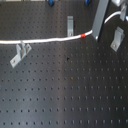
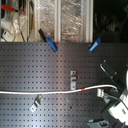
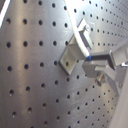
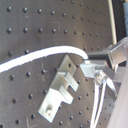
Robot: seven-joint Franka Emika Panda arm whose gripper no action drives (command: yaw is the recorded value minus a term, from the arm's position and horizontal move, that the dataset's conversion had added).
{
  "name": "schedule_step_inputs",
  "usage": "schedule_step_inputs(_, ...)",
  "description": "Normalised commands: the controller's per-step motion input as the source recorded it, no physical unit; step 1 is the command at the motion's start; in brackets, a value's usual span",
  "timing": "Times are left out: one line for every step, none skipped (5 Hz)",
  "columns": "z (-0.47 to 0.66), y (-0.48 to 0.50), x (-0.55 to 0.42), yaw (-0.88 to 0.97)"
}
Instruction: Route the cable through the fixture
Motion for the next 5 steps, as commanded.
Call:
schedule_step_inputs(0.00,-0.007,-0.009,0.00)
schedule_step_inputs(0.17,0.069,-0.830,0.25)
schedule_step_inputs(0.00,-0.007,-0.009,0.00)
schedule_step_inputs(-0.03,0.291,-0.290,0.27)
schedule_step_inputs(0.00,0.460,-0.431,0.45)
